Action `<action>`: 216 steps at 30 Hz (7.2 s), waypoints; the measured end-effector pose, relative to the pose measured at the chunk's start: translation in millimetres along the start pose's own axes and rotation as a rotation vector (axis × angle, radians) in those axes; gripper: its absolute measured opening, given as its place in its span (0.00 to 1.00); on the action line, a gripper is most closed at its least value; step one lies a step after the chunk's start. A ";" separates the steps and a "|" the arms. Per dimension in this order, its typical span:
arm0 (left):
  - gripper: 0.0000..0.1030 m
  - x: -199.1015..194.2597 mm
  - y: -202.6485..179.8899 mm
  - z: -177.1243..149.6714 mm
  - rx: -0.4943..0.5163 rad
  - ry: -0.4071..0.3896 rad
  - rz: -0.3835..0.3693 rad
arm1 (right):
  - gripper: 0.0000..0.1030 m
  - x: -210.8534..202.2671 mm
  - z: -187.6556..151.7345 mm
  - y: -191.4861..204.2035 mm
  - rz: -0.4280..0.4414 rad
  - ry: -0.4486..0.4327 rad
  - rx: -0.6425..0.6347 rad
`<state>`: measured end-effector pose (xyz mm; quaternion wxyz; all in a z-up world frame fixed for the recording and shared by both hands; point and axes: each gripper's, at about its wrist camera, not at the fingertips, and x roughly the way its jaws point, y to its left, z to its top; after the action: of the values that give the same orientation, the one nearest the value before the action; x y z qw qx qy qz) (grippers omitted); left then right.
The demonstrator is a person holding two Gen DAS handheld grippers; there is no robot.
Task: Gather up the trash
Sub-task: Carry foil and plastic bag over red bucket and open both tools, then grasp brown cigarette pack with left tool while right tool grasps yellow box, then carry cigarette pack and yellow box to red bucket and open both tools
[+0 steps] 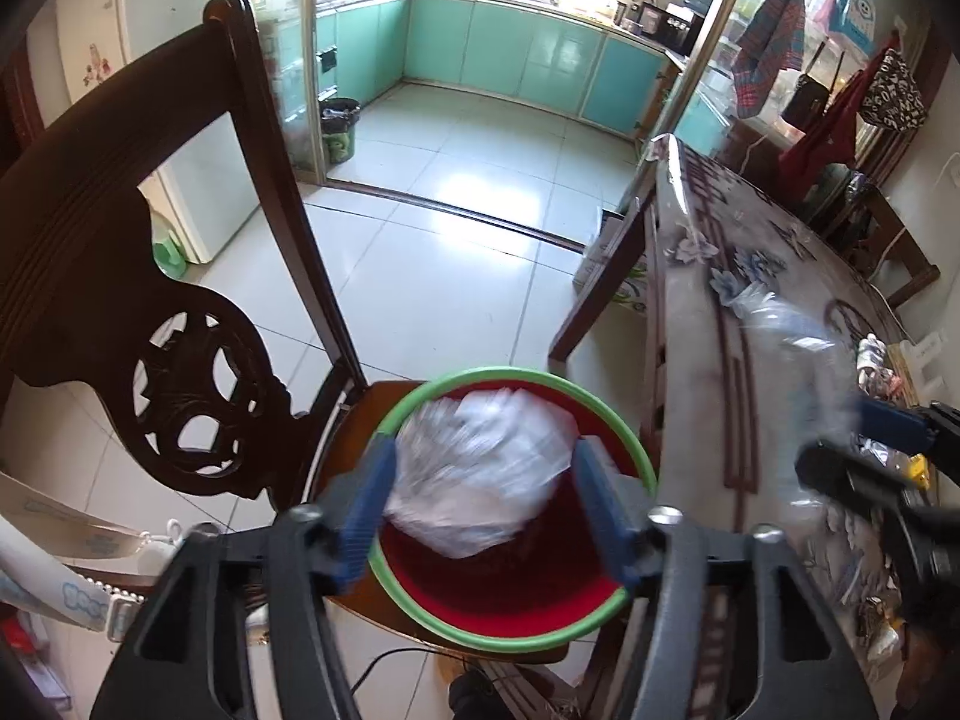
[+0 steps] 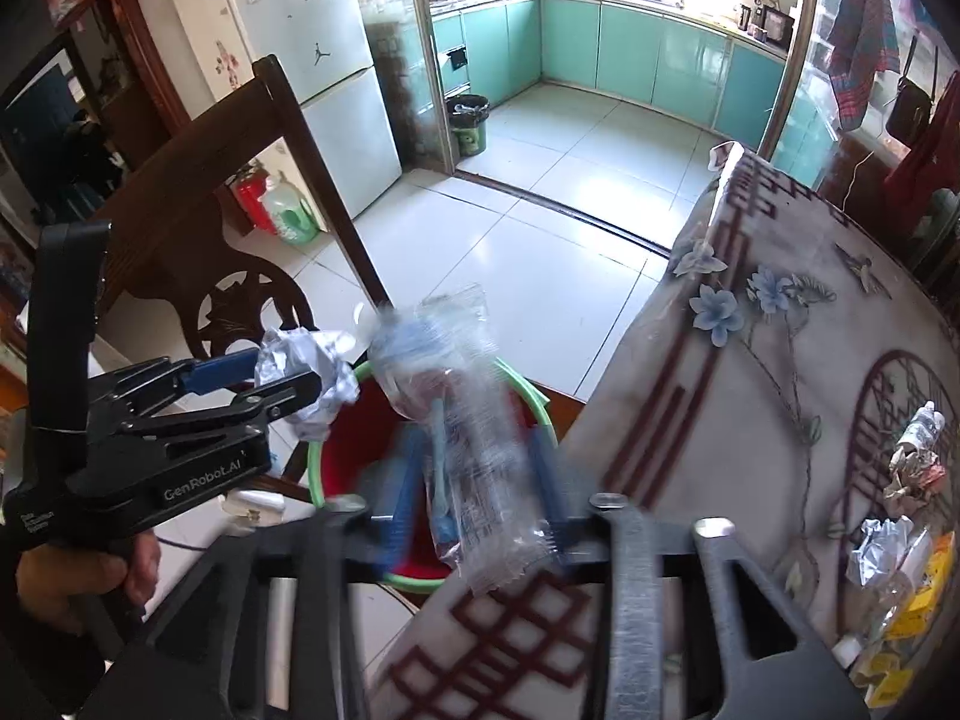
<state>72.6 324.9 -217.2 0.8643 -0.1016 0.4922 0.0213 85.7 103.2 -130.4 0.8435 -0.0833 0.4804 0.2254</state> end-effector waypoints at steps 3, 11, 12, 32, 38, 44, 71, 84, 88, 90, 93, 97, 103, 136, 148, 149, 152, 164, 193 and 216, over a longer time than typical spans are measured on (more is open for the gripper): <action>0.63 1.8 1.7 4.0 0.001 -0.002 0.010 | 0.74 -2.7 1.3 1.3 -0.012 -0.018 0.003; 0.63 2.4 -5.1 8.6 0.008 -0.012 -0.006 | 0.74 -8.6 1.5 -2.8 -0.043 -0.024 0.007; 0.63 1.6 -5.7 9.1 0.010 -0.014 -0.007 | 0.74 -11.1 1.0 -4.6 -0.049 -0.027 0.010; 0.63 -43.7 -165.4 -11.6 0.187 -0.079 -0.140 | 0.77 -112.8 -97.5 -154.3 -0.259 -0.058 0.198; 0.63 -56.3 -256.3 -47.2 0.295 -0.062 -0.257 | 0.78 -148.6 -162.8 -258.0 -0.374 0.095 0.093; 0.63 -53.2 -356.5 -106.3 0.547 0.003 -0.325 | 0.78 -139.7 -217.4 -326.3 -0.434 0.332 -0.112; 0.63 26.9 -504.8 -231.3 0.955 0.406 -0.406 | 0.11 -156.5 -241.0 -374.7 -0.088 0.181 0.117; 0.36 -17.0 -469.1 -174.5 0.703 0.197 -0.399 | 0.11 -191.8 -231.5 -365.7 -0.204 -0.061 0.431; 0.36 -40.7 -451.8 -137.9 0.596 0.085 -0.325 | 0.11 -203.2 -213.5 -343.8 -0.236 -0.134 0.428; 0.36 -49.4 -440.0 -120.9 0.536 0.044 -0.288 | 0.11 -204.7 -203.6 -331.4 -0.234 -0.156 0.419; 0.37 -65.3 -418.9 -97.3 0.462 -0.005 -0.271 | 0.11 -205.7 -191.4 -317.2 -0.211 -0.179 0.422; 0.37 -88.6 -396.6 -71.6 0.421 -0.082 -0.252 | 0.11 -206.6 -174.4 -298.2 -0.211 -0.212 0.404; 0.37 -115.5 -367.2 -49.9 0.412 -0.139 -0.251 | 0.11 -206.9 -149.9 -268.2 -0.215 -0.251 0.369; 0.38 -128.1 -236.9 7.7 0.295 -0.191 -0.248 | 0.11 -173.0 -76.2 -163.1 -0.239 -0.272 0.315; 0.38 -123.0 -193.2 14.2 0.243 -0.198 -0.208 | 0.11 -154.8 -58.9 -134.6 -0.217 -0.255 0.277; 0.38 -122.6 -190.7 13.9 0.239 -0.197 -0.203 | 0.11 -152.7 -57.5 -131.8 -0.211 -0.253 0.275; 0.38 -120.3 -181.6 15.5 0.227 -0.196 -0.187 | 0.11 -148.0 -54.0 -125.8 -0.201 -0.251 0.267; 0.38 -109.4 -131.7 22.4 0.157 -0.189 -0.124 | 0.11 -122.1 -32.6 -94.5 -0.148 -0.225 0.218; 0.38 -22.6 -19.7 20.2 0.035 -0.041 0.033 | 0.11 -11.7 -10.7 -21.8 0.003 0.006 0.112; 0.63 -9.1 -39.4 24.6 0.066 -0.024 0.077 | 0.63 -31.7 -6.6 -30.4 -0.156 -0.066 0.118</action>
<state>94.1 291.7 -191.2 0.8716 -0.0536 0.4857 0.0395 80.8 64.4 -109.3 0.8772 -0.0633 0.4569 0.1329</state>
